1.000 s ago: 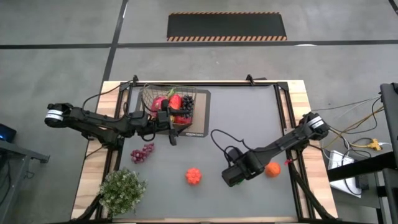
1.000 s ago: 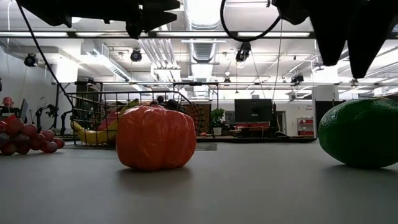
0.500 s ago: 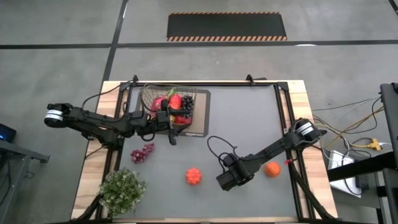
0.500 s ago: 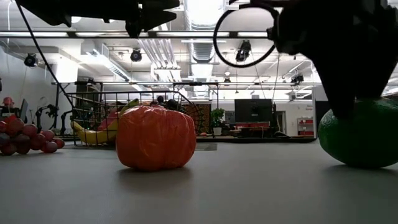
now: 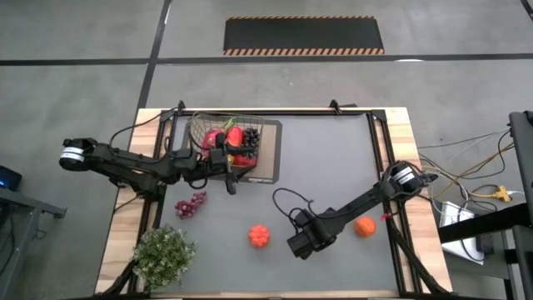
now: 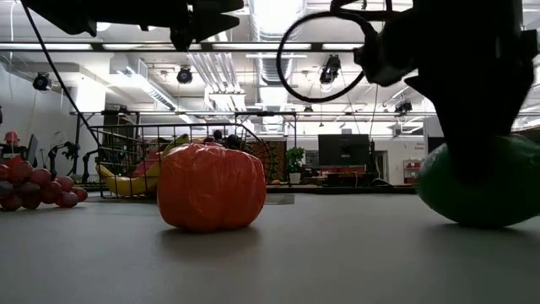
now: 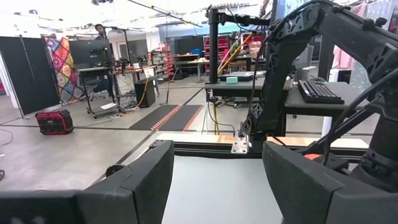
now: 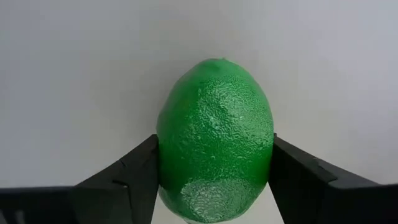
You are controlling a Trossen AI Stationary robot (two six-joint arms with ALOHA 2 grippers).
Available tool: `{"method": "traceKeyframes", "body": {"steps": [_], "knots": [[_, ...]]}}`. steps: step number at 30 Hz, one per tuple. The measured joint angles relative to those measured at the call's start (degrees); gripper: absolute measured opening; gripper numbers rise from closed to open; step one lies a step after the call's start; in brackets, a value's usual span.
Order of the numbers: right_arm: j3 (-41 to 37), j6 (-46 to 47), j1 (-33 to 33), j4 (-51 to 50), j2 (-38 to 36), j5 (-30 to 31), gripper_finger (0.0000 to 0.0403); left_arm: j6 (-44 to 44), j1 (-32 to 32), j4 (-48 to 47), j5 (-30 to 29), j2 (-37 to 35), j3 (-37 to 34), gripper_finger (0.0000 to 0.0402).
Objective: Build produce basket
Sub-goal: Put the green lime into the wire basket
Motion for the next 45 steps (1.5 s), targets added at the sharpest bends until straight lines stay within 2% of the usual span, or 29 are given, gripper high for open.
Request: {"method": "traceKeyframes", "body": {"steps": [3,10,13,16,20,23,27,31,35,40,45], "knots": [[0.2,-6.2,0.1,0.0,-0.7,4.2,0.0231,0.0,-0.6,0.0,0.1,0.0,0.0,0.0228],[-1.5,-18.1,3.1,1.6,-6.8,31.2,0.0231,0.0,-3.6,0.1,5.7,0.0,0.0,0.0228],[-4.3,-25.7,4.6,7.9,-10.7,40.1,0.0231,0.0,-5.7,0.5,6.8,0.6,0.6,0.0228],[-9.9,-39.2,5.5,20.8,-14.9,43.8,0.0231,-0.2,-7.6,1.8,6.8,1.2,0.7,0.0228],[-22.3,-60.3,5.3,46.7,-21.0,42.3,0.0231,-0.9,-9.6,6.1,6.8,2.5,0.7,0.0228],[-33.3,-73.1,5.1,68.9,-25.5,38.5,0.0231,-1.5,-10.4,9.4,6.8,4.0,0.7,0.0228],[-46.3,-82.3,3.4,95.3,-29.6,33.4,0.023,-1.6,-11.2,15.0,6.8,7.7,0.7,0.0228],[-55.1,-86.8,1.0,114.5,-30.7,31.9,0.023,-1.6,-11.4,22.9,6.8,13.9,1.5,0.0229],[-59.1,-88.3,-1.1,122.6,-30.9,31.0,0.023,-1.6,-11.4,27.5,5.9,20.7,4.9,0.024],[-59.6,-87.5,-3.4,122.9,-30.7,28.2,0.023,-1.5,-11.4,27.5,1.1,28.5,11.0,0.0293],[-59.6,-88.4,-3.7,122.9,-30.8,28.4,0.0231,0.0,-11.4,25.0,1.1,33.2,14.3,0.0329]]}}
